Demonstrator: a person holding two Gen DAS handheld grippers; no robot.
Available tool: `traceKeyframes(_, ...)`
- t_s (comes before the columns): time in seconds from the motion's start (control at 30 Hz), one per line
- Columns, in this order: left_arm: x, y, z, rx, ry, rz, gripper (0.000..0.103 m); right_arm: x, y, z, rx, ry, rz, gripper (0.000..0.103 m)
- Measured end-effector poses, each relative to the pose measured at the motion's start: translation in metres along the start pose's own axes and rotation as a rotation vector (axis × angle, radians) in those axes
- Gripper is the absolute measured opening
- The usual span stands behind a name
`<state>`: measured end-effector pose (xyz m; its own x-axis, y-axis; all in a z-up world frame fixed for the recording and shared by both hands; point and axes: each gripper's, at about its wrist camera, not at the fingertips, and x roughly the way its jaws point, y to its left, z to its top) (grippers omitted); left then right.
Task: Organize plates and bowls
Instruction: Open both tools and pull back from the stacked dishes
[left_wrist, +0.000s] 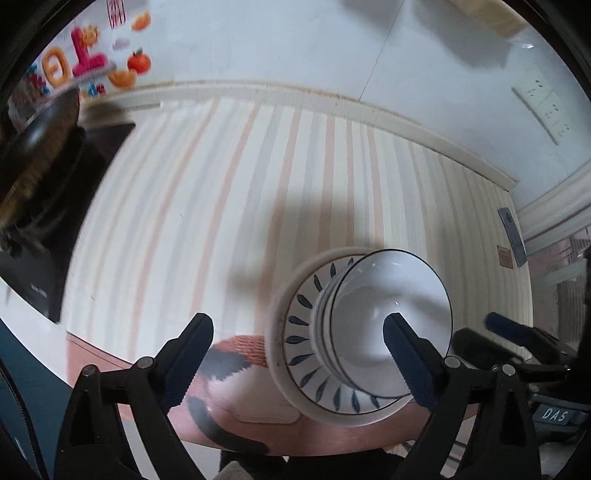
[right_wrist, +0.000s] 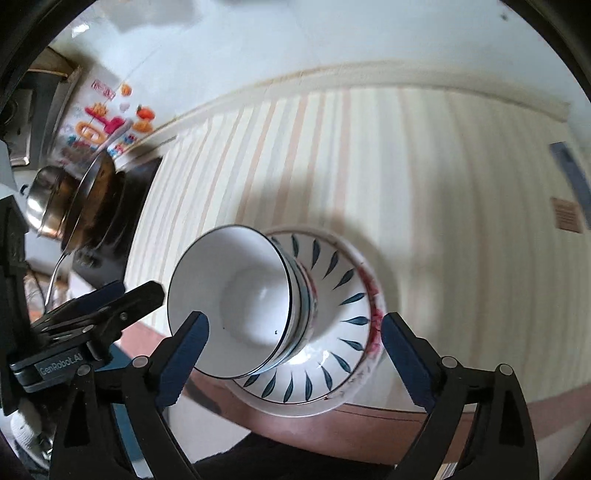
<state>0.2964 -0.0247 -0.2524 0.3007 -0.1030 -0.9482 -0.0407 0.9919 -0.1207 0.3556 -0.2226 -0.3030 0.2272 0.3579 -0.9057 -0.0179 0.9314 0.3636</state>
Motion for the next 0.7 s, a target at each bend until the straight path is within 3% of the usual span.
traceKeyframes(0.27,-0.053,0.006,-0.012,0.092,-0.115,-0.013,0.095,-0.059,0.032,-0.037,0.043,-0.153,-0.089,0.097)
traceKeyframes(0.43,-0.107,0.006,-0.038,0.150,-0.216,0.000,0.095,-0.112,0.057,-0.071,0.041,-0.263,-0.141,0.098)
traceKeyframes(0.7,-0.186,0.005,-0.086,0.161,-0.334,-0.001,0.095,-0.194,0.103,-0.143,-0.001,-0.383,-0.168,0.099)
